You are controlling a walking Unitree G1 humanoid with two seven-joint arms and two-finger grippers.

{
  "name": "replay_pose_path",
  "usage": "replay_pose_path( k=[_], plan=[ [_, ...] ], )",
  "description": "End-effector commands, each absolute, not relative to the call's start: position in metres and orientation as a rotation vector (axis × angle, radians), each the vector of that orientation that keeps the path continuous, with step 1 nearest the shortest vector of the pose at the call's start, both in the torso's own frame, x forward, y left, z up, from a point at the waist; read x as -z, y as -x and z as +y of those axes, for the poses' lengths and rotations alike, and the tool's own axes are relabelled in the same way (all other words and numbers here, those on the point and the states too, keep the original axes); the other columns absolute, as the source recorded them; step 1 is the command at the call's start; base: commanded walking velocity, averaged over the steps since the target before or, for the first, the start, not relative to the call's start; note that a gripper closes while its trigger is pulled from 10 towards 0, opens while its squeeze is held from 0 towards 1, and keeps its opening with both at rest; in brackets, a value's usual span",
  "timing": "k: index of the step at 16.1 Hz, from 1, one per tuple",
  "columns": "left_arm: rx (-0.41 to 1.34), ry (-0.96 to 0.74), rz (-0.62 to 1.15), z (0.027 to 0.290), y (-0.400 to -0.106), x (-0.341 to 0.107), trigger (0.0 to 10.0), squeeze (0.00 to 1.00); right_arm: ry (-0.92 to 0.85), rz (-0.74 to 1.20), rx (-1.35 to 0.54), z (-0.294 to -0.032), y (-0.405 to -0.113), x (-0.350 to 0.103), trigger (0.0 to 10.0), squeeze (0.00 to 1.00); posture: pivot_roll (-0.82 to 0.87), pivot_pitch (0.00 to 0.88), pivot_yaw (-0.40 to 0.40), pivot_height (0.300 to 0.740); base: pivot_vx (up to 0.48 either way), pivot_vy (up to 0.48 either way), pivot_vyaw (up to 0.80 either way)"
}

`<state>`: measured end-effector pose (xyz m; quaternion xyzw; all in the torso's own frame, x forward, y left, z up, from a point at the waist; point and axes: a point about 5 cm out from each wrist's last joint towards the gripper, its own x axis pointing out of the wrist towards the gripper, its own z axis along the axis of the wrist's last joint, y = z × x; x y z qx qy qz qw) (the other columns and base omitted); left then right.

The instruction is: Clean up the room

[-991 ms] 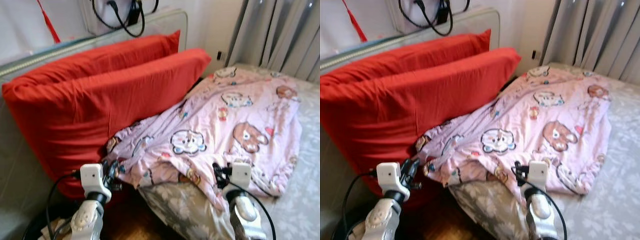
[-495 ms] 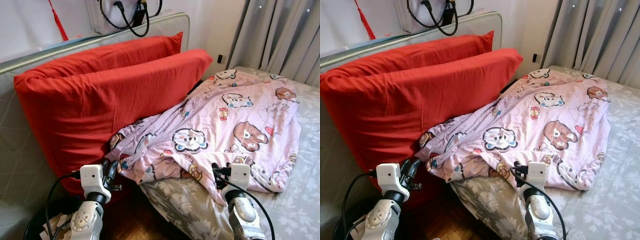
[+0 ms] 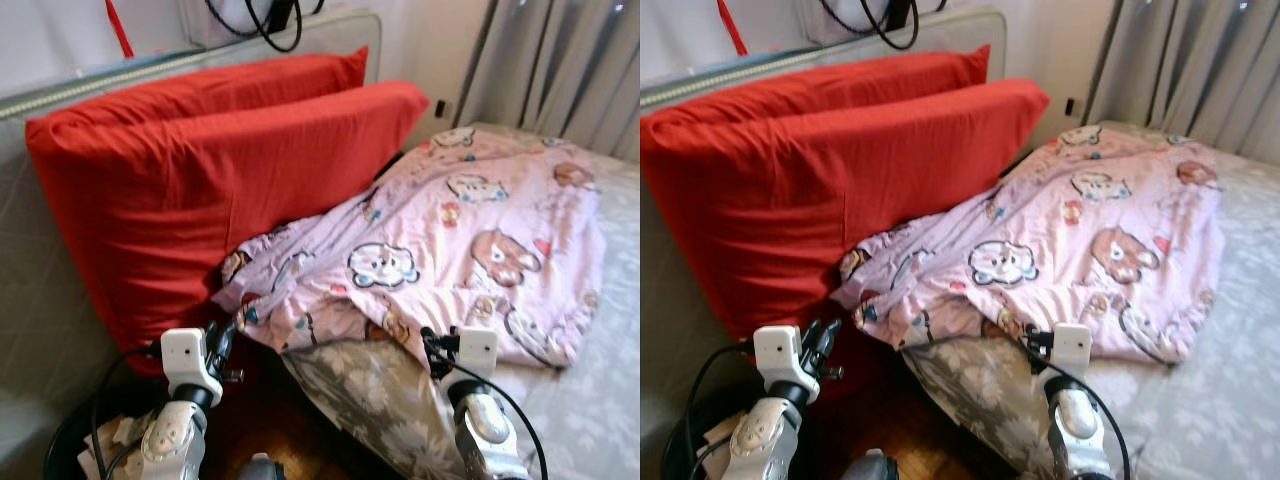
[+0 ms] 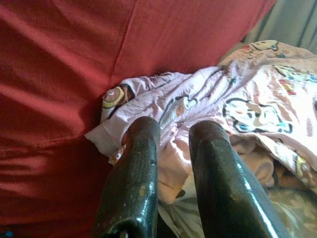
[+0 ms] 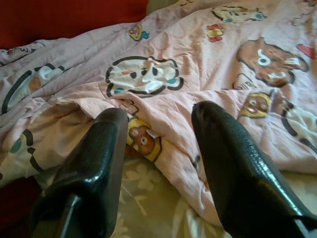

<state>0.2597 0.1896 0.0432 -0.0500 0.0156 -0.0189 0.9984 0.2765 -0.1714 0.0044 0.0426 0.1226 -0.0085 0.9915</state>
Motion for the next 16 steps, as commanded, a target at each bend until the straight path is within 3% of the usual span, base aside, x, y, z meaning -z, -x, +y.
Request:
replay_pose_path(
  k=[1, 16],
  plan=[
    [0.055, 0.101, 0.037, 0.1872, -0.261, -0.0443, 10.0, 0.0, -0.083, 0.25, 0.014, -0.1712, -0.2762, -0.0039, 10.0, 0.0, 0.08, 0.0, 0.009, 0.651, 0.0, 0.0, 0.0],
    [0.067, 0.105, 0.047, 0.1857, -0.261, -0.0446, 10.0, 0.0, -0.086, 0.26, -0.008, -0.1686, -0.278, -0.0036, 10.0, 0.0, 0.08, 0.0, 0.011, 0.641, 0.0, 0.0, 0.0]
  ],
)
